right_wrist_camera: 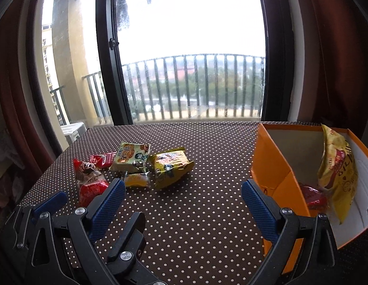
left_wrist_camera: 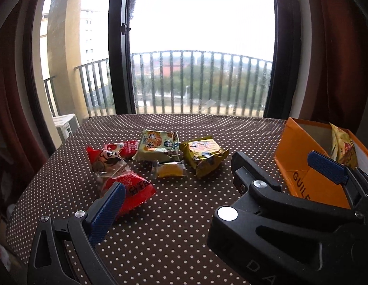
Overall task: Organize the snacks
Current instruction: 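Move both tools back to the snack pile, then grasp the red cartoon-face bag with the left tool while the right tool grasps the yellow chip bag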
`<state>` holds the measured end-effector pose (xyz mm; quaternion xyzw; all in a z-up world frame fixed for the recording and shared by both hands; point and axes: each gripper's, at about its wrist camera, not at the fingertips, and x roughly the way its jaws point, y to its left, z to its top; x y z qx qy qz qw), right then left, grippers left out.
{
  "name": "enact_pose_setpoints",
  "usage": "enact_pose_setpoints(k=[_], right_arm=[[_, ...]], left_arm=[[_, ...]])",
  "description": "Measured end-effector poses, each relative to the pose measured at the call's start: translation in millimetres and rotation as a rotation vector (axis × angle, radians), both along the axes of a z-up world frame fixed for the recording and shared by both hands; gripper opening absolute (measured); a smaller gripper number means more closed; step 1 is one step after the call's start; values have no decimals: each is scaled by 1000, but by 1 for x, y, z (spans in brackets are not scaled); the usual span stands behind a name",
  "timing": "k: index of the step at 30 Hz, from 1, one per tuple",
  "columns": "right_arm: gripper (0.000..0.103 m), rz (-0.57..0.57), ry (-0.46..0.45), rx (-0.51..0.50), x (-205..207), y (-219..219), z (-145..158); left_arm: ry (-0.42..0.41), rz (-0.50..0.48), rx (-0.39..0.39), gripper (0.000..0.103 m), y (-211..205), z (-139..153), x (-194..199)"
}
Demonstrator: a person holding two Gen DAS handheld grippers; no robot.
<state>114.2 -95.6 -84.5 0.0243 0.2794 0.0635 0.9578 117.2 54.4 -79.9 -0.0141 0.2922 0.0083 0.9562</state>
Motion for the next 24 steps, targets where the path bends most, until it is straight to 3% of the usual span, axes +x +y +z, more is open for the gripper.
enact_pose_setpoints(k=[7,13,24], right_arm=[[100,33,14,-23,23,17,-7],[100,82,22,12,45,34,-8],[100,100,41,61,93,60,-7]], left_arm=[[-2,39,24,101,15,-6,16],[6,164,53,100,44,-2,36],[60,209,43,100,75,-2,82]])
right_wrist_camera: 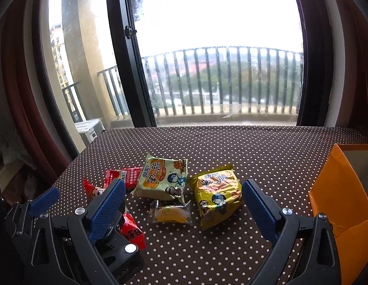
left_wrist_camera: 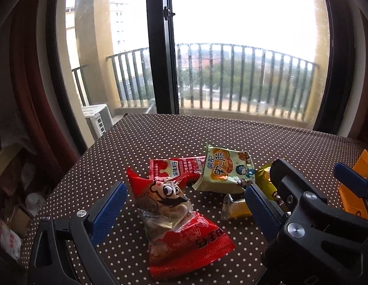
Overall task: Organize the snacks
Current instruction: 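Grasp the red cartoon-face bag with the left tool while the right tool grasps the yellow chip bag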
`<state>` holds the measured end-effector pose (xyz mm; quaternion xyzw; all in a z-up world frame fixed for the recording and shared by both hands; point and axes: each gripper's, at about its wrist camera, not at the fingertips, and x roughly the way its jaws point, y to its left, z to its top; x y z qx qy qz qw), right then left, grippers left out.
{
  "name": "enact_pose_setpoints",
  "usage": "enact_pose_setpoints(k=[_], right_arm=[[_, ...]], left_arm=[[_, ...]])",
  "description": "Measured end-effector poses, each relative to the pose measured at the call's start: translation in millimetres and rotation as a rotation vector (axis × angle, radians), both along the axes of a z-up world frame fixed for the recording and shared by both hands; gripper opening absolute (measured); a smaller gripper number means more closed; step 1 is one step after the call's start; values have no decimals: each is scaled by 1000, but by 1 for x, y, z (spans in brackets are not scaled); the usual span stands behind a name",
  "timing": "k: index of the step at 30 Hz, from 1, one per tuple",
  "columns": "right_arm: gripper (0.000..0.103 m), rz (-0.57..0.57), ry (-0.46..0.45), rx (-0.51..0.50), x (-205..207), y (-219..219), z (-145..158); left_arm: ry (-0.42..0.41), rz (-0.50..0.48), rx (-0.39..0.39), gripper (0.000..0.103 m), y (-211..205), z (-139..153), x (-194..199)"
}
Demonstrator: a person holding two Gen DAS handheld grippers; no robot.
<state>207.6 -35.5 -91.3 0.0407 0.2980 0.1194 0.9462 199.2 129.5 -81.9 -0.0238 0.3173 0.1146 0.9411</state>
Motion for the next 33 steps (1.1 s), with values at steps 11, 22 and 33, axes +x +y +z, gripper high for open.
enact_pose_setpoints(k=[11,22,33], right_arm=[[100,1,55,-46,37,21,-21],[100,37,116,-94,44,35,-50],[100,20,137,-76,45,17,-51]], left_arm=[[92,43,-58,100,15,-33,27],[183,76,-128,87,23,-67,32],[180,19,-127,53,10,-66,26]])
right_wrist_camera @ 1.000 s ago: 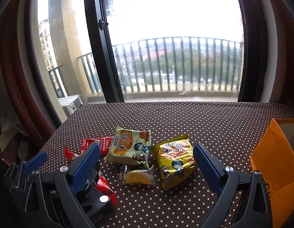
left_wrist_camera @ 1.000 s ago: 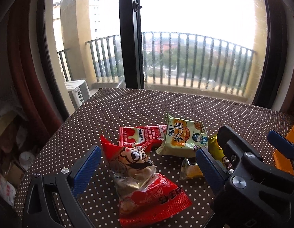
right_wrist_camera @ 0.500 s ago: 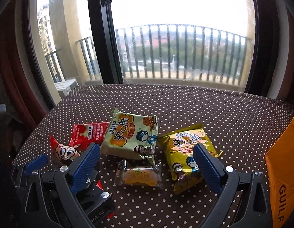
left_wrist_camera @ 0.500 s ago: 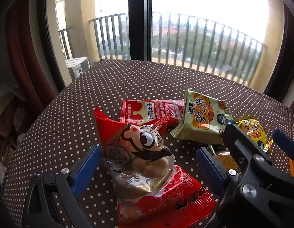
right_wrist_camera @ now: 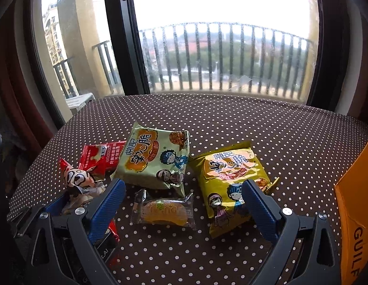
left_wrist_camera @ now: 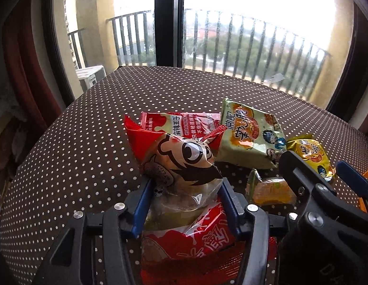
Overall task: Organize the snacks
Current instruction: 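Grasp the red cartoon-face bag with the left tool while the right tool grasps the yellow chip bag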
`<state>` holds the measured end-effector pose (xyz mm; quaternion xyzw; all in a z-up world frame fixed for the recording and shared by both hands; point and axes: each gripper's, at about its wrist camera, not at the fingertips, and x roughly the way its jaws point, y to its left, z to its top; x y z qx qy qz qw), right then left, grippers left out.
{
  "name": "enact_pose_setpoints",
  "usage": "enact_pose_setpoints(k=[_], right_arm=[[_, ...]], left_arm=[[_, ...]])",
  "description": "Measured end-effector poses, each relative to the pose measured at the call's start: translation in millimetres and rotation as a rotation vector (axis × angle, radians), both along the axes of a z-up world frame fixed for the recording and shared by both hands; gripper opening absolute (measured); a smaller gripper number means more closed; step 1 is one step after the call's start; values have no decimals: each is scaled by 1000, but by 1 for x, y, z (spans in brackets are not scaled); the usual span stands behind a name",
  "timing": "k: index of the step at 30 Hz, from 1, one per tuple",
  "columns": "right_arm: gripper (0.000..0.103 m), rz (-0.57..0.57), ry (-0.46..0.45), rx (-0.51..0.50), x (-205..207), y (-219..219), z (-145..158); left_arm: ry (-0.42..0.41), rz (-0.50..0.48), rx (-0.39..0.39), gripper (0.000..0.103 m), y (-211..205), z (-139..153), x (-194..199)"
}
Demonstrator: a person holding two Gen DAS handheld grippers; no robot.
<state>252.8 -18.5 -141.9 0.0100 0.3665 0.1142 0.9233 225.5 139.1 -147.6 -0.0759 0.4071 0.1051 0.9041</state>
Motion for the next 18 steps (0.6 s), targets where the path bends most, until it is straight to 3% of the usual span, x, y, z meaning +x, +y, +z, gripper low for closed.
enact_pose_setpoints(k=[5,10,15,18], right_arm=[[100,-31,-16,9,0,-12,4],[100,-57,-22,29,4,-27,2],[100,-79,-10,-5,16,-36,-4],[100,-88,19,-5,21,-37,-12]], left_arm=[[-12,-29,1,43,-9,8,1],[-31,-50,20,42,-18,16,2],[-3,-61,17,42,-26,7,9],[-8,-63,53,43,-31,4,14]])
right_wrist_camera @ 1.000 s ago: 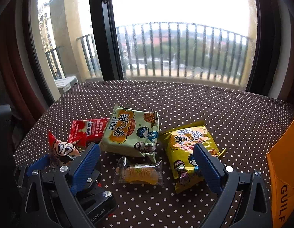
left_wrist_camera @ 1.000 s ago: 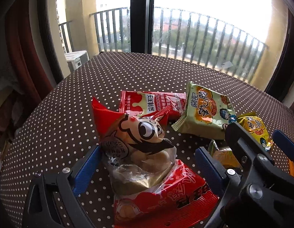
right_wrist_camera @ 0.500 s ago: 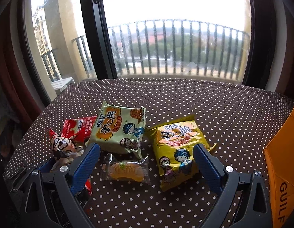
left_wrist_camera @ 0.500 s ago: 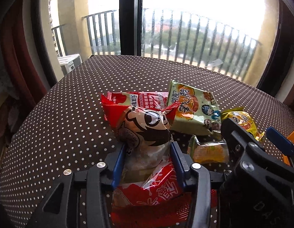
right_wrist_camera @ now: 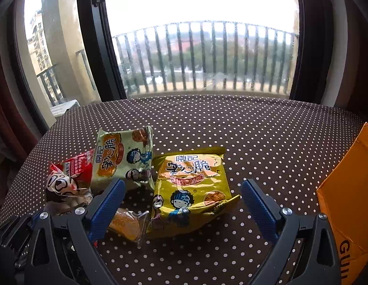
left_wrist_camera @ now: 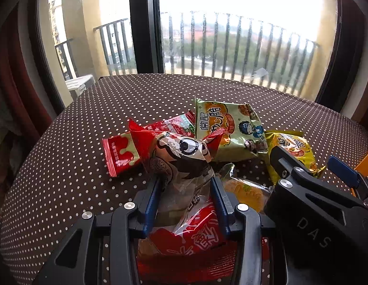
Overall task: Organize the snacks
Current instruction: 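Grasp the red cartoon-face bag with the left tool while the right tool grasps the yellow chip bag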
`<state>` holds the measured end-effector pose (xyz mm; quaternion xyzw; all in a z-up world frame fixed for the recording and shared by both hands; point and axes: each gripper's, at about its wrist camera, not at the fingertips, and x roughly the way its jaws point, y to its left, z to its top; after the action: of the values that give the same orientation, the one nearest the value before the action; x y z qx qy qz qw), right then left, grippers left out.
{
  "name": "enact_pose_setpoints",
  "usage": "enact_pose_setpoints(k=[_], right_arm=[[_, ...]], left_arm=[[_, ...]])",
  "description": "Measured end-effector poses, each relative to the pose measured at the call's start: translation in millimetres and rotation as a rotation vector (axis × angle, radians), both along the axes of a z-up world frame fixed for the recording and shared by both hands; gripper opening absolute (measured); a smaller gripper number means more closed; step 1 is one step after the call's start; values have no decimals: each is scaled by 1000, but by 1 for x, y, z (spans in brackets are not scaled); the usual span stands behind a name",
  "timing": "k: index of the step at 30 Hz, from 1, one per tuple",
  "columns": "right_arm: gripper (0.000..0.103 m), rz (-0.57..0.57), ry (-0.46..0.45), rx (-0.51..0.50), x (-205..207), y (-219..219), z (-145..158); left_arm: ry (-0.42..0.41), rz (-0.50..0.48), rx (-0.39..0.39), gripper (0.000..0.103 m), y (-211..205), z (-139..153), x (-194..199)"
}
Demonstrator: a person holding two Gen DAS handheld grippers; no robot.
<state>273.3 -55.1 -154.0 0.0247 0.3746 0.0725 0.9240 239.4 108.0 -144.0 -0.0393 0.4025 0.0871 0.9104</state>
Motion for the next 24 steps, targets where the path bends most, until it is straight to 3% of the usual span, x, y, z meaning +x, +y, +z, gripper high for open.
enact_pose_setpoints(k=[7,10,16,24], right_arm=[[99,-5,88,-17,17,1,-16],[86,-6,108,-30,23,4,-21],[79,-12,104,-43,20,-1,-23],[77,-23,113,-23,0,-8,-18]], left_arm=[[0,-4,29,56,-5,-9,1],[3,2,28,62,-4,-14,3],[3,-5,26,62,-6,-15,0],[-8,-50,25,49,-16,-12,-14]])
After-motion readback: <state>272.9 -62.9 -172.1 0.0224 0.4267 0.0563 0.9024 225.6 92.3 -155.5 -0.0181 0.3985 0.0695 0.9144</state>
